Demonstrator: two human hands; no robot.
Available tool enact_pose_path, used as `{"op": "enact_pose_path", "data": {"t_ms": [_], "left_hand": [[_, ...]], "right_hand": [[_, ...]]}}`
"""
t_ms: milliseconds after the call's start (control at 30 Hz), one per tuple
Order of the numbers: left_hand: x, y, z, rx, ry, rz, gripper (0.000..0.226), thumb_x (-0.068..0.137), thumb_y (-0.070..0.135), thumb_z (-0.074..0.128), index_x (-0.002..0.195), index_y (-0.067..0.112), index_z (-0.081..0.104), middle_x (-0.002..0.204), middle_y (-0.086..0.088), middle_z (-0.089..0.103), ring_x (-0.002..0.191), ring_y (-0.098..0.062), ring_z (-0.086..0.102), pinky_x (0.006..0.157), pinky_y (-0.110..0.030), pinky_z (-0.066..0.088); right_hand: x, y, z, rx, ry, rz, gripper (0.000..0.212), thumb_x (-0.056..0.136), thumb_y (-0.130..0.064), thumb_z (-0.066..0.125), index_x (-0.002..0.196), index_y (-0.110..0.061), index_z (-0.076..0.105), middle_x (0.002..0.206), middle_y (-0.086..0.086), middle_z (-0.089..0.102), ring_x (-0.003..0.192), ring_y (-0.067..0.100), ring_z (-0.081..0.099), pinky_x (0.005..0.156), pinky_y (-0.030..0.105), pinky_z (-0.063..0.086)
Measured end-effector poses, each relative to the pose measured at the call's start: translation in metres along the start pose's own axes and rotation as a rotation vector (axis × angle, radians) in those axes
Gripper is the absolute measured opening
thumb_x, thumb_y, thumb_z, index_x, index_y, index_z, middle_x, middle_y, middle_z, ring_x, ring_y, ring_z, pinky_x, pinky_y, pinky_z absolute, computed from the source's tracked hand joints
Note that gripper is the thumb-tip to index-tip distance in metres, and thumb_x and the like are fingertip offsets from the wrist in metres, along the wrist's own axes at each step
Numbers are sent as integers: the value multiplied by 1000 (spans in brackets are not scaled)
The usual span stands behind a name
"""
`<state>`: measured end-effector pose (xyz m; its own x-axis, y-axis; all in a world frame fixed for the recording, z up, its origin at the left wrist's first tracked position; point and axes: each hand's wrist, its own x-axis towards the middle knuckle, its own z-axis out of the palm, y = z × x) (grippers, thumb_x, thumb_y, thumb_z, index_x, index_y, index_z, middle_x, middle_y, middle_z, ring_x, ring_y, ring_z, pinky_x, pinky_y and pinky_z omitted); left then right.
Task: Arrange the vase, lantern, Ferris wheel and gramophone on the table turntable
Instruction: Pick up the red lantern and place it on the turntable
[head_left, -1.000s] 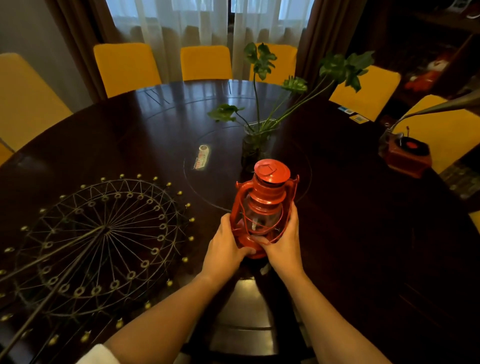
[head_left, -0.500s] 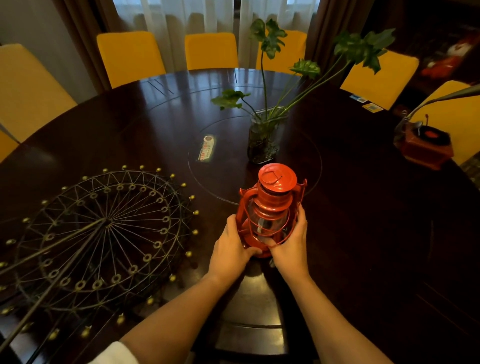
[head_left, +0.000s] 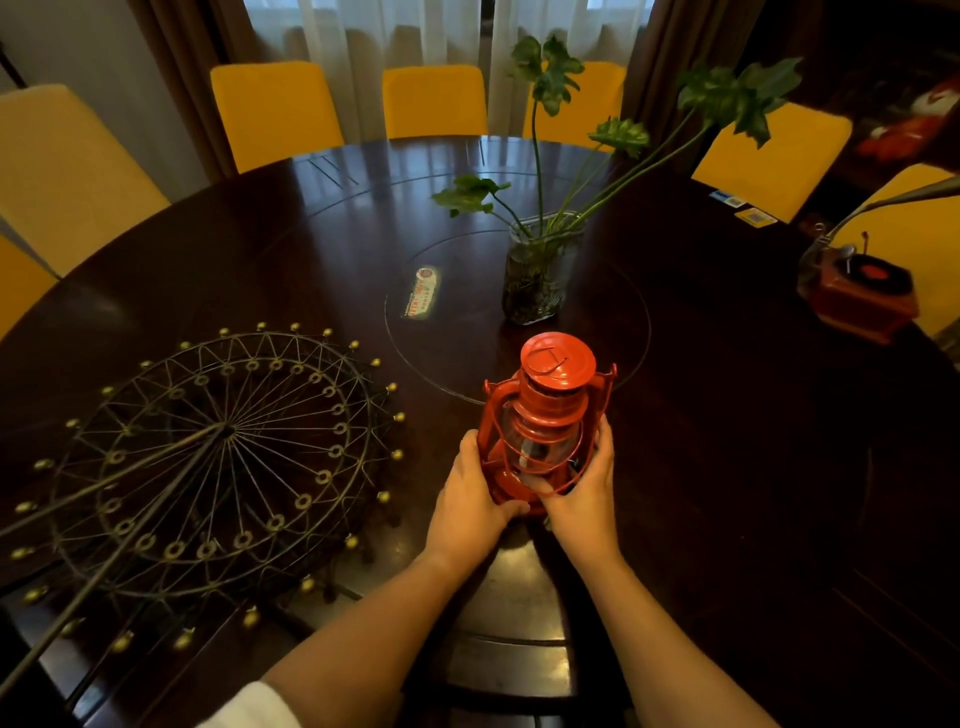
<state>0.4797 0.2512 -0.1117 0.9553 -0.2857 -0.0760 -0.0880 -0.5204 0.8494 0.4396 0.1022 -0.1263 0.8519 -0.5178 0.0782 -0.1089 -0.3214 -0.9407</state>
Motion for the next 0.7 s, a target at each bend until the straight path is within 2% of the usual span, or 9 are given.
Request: {"op": "enact_pose_path", "data": {"t_ms": [67,167,267,367,500,700], "left_hand": [[-10,8,0,9,-16,-30,124,65,28,89,151,41,1,149,-1,40,134,-18,46,107,-43,46],[-29,18,-6,32,-37,-59,136,70,26,87,147,47,-22,156,-5,27,143,-21,33,113,-43,39],[-52,23,-22,42,-21,-19,130,73,29,85,146,49,-19,157,-3,23,146,-21,27,114,-41,34],[-78,22,-53,101,-18,55,123,76,37,82,147,50,-18,157,-1,22,147,-20,23,115,-38,29],[-117,13,-104,198,29,107,127,77,41,79,135,62,-32,150,2,30,143,-16,24,115,-34,26],[-194,-11,-223,292,163,187,111,82,40,74,154,37,-11,150,-1,34,143,-20,24,118,-35,25]], "right_hand": [[-4,-2,0,-46,12,-8,119,68,-30,91,153,-46,8,160,-4,23,145,15,32,110,36,35],[-15,-10,1,-178,28,22,122,71,-31,89,154,-42,0,162,2,14,146,28,28,112,49,37],[-38,-16,1,-273,30,104,122,73,-28,87,153,-43,-4,162,4,10,147,35,23,110,56,36],[-71,-29,4,-361,82,173,118,74,-21,86,155,-37,2,161,9,14,146,38,23,109,55,36],[-124,-56,22,-434,153,253,108,76,-15,82,157,-30,11,157,13,25,141,39,31,107,51,39],[-220,-144,75,-401,101,252,99,80,-15,78,157,-25,16,156,14,29,140,38,29,111,49,34]]}}
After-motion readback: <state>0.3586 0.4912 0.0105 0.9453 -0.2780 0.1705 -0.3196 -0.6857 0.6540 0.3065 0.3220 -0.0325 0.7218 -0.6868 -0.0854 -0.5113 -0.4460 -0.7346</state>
